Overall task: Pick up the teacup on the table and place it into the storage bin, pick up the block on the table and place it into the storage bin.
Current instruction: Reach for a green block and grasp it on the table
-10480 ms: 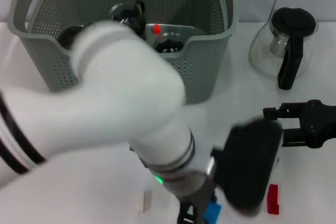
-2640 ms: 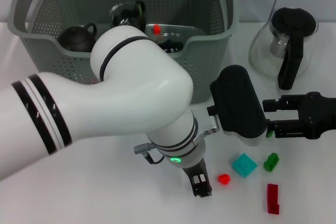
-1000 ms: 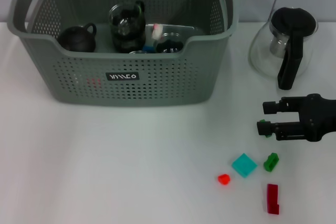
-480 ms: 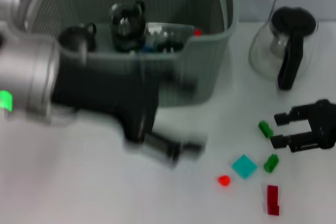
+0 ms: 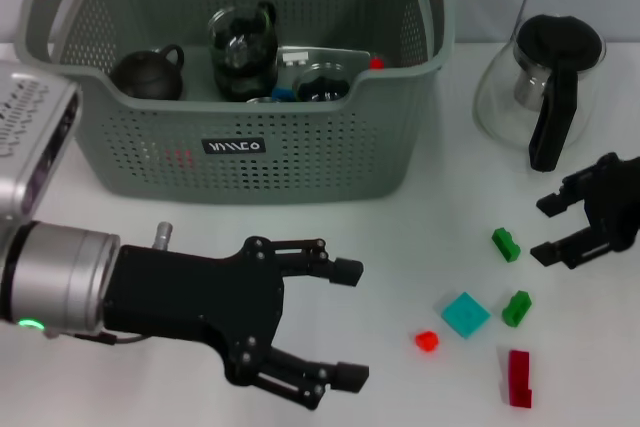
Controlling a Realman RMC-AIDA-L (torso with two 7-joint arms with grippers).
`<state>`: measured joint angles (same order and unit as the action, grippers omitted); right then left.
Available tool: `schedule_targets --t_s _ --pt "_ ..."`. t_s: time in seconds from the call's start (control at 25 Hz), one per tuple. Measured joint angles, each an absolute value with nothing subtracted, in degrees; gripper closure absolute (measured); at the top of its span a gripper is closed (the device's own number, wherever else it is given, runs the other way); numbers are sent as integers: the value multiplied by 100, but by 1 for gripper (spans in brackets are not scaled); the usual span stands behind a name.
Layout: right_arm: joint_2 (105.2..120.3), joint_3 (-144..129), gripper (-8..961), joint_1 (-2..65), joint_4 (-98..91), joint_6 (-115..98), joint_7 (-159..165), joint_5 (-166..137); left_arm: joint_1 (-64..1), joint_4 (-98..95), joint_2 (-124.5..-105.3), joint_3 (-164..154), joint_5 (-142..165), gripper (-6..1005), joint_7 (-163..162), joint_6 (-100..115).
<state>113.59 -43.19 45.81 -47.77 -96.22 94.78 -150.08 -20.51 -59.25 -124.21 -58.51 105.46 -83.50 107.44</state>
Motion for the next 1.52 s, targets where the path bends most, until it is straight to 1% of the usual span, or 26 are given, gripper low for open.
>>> schedule_targets --t_s 0.2,0.44,0.88,1.28,1.52 --pt "11526 -4853 277 4925 -4761 -9042 9611 -15641 -2081 -5276 -12416 -5848 10551 48 -7782 10235" --pt "11622 -5287 290 5136 -4689 -8713 9629 -15796 -2090 -4758 -12420 -5847 10544 49 -7125 9546" --pt "11861 -6229 315 5154 -4408 -7973 9802 -15948 -2113 -4639 -12435 -5813 10469 50 -7111 9335" --pt "11914 -6376 338 5195 -4206 -7666 9807 -16172 -2136 -4579 -12442 -5704 10452 51 -7149 9333" --pt "11974 -6482 352 5222 -4072 -7470 9770 -16173 -2136 -4579 -12446 -5704 10450 51 -7159 9334"
